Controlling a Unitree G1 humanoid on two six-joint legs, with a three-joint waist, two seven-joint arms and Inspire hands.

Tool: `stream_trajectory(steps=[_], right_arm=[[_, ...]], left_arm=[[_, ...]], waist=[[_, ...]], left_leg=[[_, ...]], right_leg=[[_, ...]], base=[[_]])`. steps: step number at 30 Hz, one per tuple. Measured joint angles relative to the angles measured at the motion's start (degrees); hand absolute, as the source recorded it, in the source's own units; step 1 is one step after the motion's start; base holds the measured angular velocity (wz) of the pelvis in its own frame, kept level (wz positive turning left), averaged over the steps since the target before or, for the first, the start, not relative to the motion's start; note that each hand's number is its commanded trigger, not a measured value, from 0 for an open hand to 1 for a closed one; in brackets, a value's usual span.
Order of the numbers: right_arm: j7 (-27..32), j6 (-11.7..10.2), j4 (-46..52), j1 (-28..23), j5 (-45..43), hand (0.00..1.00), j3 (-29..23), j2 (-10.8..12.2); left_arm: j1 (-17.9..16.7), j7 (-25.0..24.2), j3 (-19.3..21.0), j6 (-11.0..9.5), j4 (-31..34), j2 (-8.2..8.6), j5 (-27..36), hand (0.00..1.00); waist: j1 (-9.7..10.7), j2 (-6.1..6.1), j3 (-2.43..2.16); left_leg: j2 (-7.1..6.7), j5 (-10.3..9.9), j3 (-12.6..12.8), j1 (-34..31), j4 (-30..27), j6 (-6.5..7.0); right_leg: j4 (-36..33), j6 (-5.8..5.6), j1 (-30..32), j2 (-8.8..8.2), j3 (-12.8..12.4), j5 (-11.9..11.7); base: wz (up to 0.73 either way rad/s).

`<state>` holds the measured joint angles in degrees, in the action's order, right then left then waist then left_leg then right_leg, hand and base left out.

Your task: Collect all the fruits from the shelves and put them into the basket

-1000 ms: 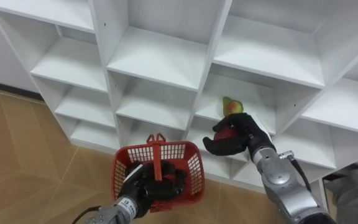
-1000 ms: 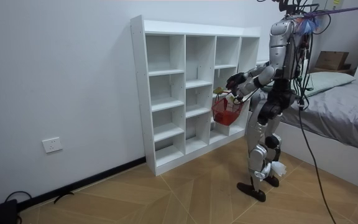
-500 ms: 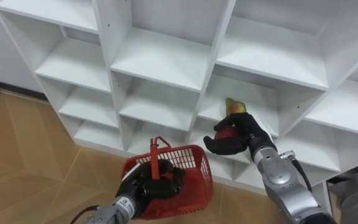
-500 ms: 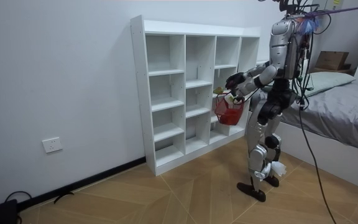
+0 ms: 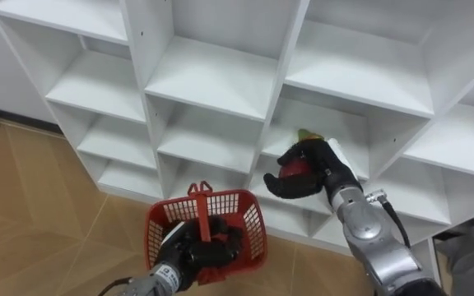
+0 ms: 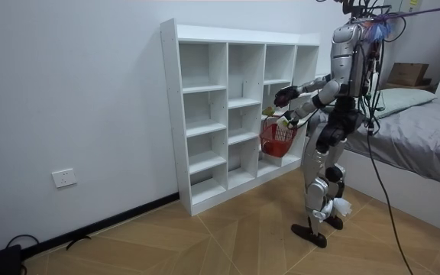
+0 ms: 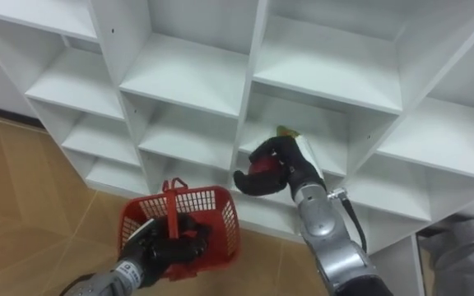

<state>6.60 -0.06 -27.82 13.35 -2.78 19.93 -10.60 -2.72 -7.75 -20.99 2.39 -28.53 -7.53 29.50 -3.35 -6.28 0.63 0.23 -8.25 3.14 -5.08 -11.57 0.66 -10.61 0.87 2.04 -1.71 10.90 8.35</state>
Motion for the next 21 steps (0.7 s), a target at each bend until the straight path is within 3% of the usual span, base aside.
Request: stream_trajectory(steps=[6, 15, 21], right_arm=[[-2.39, 0.02, 0.78, -2.31, -0.01, 1.00, 1.64, 2.09], [-3.89, 0.11, 1.93, -3.31, -4.45, 1.00, 2.76, 2.30], [-4.88, 0.14, 1.93, -3.50, -6.81, 1.00, 4.12, 4.16]], left_arm=[[0.16, 0.87, -0.63, -0.36, -1.30, 0.14, 0.12, 1.00], [1.61, 1.56, -1.12, -0.51, -6.50, 2.31, 0.11, 1.00], [3.36, 2.17, -1.88, -0.51, -8.85, 3.84, 0.02, 1.00]], waist=[[0.15, 0.00, 0.06], [0.00, 0.97, 0.64], [0.07, 1.69, 0.57]], left_leg=[[0.00, -0.02, 0.01, -0.88, -0.25, 0.00], [0.03, -0.05, 0.06, -2.77, -1.05, 0.04], [0.08, -0.05, 0.25, -2.53, -0.65, 0.04]], right_leg=[[-0.02, 0.00, 0.60, 0.00, 0.07, 0.00], [-0.12, 0.07, 2.18, 0.08, -0.51, -0.04], [-0.12, 0.07, 2.20, 0.09, -0.55, -0.04]], base=[[0.00], [0.00], [0.00]])
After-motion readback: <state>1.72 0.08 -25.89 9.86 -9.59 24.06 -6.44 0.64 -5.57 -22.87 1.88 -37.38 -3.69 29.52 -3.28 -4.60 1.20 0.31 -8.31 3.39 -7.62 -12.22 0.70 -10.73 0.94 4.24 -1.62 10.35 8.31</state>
